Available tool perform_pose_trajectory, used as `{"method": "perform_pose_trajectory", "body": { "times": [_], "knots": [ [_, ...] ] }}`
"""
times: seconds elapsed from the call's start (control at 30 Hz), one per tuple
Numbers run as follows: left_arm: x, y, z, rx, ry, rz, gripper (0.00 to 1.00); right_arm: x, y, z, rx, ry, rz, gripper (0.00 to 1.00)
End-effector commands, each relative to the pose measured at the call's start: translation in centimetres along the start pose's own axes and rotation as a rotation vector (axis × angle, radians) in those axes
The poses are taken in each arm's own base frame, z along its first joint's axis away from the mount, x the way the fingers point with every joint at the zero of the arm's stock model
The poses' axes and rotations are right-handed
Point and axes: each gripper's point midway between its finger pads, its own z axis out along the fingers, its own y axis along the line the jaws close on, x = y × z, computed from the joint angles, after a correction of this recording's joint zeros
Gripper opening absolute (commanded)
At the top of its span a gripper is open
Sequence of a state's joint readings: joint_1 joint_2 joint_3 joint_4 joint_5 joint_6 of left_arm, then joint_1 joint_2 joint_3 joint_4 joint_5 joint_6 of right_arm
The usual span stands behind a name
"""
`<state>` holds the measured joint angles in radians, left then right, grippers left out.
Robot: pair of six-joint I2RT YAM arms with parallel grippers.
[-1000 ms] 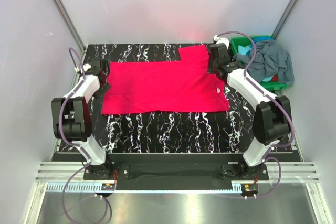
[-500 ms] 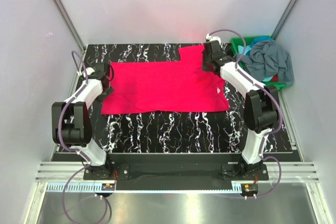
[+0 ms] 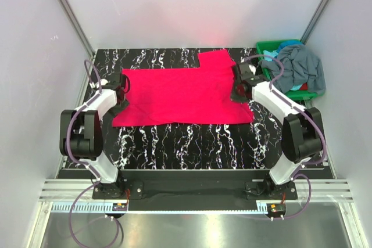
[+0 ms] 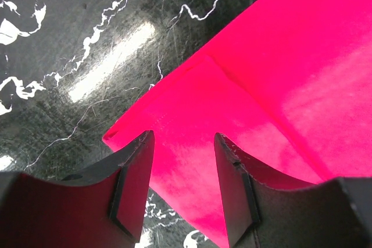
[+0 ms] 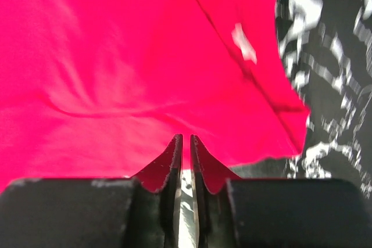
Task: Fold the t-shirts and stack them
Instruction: Fold the tshirt
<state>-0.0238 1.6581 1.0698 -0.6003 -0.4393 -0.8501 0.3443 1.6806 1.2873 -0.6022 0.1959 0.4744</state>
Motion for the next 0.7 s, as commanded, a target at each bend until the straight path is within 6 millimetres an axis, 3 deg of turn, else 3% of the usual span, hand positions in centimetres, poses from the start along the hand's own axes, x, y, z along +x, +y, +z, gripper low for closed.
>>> {"method": "perform_pose_trajectory", "body": {
  "times": [0.0,0.17,0.37,0.53,0.67],
  "knots": [
    [0.4,0.7,1.3,-0.046,-0.015,0.006,0.51,3.0,-0.9,1.1,0.025,0.086,0.035,0.15],
    [0.8,1.3,1.7,-0.072,-0.018,0.01,0.51,6.6,-3.7,3.1,0.133,0.145,0.044,0.14],
    [0.5,2.1,1.9,-0.114,-0.037,0.016,0.51,9.0,-7.4,5.3,0.295,0.172,0.044,0.13],
    [0.7,2.2,2.2,-0.131,-0.02,0.043,0.52,10.3,-9.7,4.4,0.4,0.21,0.068,0.14],
    [0.9,2.8,2.9,-0.17,0.021,0.055,0.52,10.3,-10.5,3.1,0.433,0.2,0.073,0.14]
  ]
}}
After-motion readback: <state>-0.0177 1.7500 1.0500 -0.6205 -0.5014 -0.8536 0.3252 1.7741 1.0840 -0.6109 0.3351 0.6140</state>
